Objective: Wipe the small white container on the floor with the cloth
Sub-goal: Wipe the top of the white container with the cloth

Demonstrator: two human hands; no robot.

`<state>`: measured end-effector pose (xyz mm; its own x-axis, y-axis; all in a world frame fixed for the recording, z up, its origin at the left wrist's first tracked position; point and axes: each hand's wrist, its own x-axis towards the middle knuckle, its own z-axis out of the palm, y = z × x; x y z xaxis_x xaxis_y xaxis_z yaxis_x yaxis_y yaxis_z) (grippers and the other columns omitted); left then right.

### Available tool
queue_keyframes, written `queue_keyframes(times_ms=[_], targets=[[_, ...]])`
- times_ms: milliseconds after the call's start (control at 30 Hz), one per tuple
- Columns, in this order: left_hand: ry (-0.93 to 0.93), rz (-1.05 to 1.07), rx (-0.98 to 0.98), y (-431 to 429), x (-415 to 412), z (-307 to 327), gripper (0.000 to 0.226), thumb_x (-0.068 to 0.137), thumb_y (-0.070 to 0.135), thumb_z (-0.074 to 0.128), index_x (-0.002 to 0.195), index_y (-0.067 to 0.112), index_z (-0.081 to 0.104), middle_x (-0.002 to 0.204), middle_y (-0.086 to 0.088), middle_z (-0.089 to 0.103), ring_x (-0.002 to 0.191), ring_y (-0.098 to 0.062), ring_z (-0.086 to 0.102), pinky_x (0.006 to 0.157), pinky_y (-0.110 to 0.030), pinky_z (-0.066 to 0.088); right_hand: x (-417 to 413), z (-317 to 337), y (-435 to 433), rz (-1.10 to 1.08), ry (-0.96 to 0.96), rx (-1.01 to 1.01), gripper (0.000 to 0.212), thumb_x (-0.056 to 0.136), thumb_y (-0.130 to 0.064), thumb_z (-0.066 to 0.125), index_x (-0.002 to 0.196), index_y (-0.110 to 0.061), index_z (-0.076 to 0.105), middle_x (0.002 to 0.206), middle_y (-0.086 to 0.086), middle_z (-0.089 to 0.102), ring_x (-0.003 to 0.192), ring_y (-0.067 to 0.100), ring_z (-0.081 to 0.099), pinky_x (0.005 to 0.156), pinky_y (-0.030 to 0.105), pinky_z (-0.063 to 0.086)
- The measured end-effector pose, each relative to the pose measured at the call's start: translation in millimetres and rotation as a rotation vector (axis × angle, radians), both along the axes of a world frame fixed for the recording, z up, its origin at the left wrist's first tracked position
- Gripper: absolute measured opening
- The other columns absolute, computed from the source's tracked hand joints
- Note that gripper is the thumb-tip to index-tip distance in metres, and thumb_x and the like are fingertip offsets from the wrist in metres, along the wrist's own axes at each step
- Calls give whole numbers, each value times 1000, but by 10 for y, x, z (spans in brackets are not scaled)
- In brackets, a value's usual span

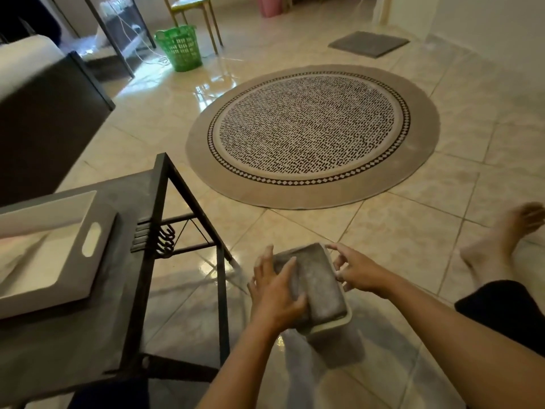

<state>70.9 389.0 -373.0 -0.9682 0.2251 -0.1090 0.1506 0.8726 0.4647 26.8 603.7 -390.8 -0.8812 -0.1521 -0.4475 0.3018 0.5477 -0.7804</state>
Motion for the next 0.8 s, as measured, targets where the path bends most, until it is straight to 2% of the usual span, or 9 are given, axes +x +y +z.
queue_keyframes(times_ms=[67, 200, 333, 433, 567, 667, 800], targets=[[26, -75, -71, 30, -25, -64, 81, 86, 62, 52, 153, 42, 11, 159, 8, -26, 145, -20, -25, 116, -51, -4, 14, 4, -19, -4, -1, -4, 75, 89, 5, 63, 150, -27, 35, 111, 21, 55, 84, 22, 62, 63, 27, 60], [-93, -205, -166, 36, -3, -175, 78, 91, 68, 33, 151, 47, -13, 159, 7, -31, 144, -22, -32, 118, -58, -6, 53, 54, -79, -23, -6, -8, 71, 90, 5, 62, 148, -27, 36, 109, 20, 55, 84, 23, 61, 64, 31, 61], [-110, -172, -177, 3, 0, -215, 78, 91, 69, 32, 151, 45, -10, 161, 3, -27, 144, -23, -31, 118, -57, -7, 26, 93, -142, -6, -11, -10, 73, 88, 3, 65, 147, -30, 38, 110, 21, 55, 91, 33, 65, 66, 38, 64], [-35, -171, -176, 91, -39, -231, 75, 92, 65, 31, 153, 40, -4, 162, 3, -24, 145, -22, -29, 117, -51, -13, 25, 35, -139, -9, -13, -30, 74, 88, 2, 66, 146, -33, 37, 108, 17, 55, 92, 32, 67, 66, 37, 64], [-15, -192, -206, 226, -66, -350, 74, 93, 67, 20, 152, 39, -16, 160, 3, -30, 143, -20, -34, 116, -52, -15, 16, 1, -109, -14, -31, -77, 76, 87, 3, 66, 145, -37, 37, 108, 15, 56, 90, 31, 70, 67, 42, 65], [-15, -176, -239, 212, -96, -382, 74, 93, 68, 15, 152, 38, -16, 160, 1, -28, 143, -20, -35, 116, -51, -17, -7, -5, -85, 1, -51, -117, 76, 87, 6, 64, 145, -36, 38, 107, 15, 54, 82, 25, 68, 64, 36, 63], [-6, -178, -251, 220, -105, -385, 72, 93, 66, 15, 152, 38, -16, 161, 1, -26, 144, -21, -33, 117, -51, -16, -18, -22, -93, 4, -59, -137, 79, 87, 8, 64, 150, -32, 35, 111, 18, 52, 81, 24, 67, 62, 33, 62]])
